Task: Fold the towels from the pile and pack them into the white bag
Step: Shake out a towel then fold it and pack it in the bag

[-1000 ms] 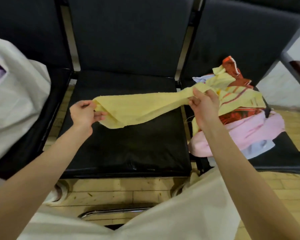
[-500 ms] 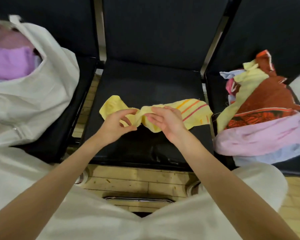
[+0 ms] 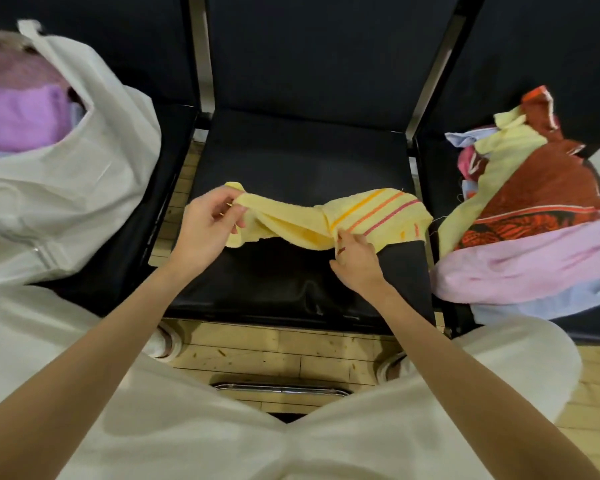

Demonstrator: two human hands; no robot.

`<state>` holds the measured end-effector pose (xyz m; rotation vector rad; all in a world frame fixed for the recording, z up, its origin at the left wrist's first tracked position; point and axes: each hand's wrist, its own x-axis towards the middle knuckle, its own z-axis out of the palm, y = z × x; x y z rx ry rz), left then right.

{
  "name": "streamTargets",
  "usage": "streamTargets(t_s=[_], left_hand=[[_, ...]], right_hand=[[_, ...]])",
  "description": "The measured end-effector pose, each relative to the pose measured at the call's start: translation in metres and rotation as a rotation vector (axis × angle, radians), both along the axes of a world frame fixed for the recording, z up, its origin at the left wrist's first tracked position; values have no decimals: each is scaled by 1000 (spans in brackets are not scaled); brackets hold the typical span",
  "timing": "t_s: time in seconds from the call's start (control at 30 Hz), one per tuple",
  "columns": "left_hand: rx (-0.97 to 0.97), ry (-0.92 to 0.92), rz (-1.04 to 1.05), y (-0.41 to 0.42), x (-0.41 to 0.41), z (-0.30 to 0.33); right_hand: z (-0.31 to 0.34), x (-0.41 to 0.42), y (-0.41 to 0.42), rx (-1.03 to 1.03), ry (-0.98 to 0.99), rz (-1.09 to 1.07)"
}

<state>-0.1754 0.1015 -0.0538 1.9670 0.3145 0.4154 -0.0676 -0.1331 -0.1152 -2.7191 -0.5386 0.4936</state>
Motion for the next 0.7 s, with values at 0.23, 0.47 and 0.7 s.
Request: streamTargets(t_s=[0.23,0.47,0.7], left_hand=[[-122,25,258,12,-11,-9],[-132,116,369,22,-19,-10],[-125,243,441,21,-26,-24]], right_hand=[[14,22,-4,200,177,51],[46,55,-3,906,-110,-795],[11,22,-2,288,-109,-199]])
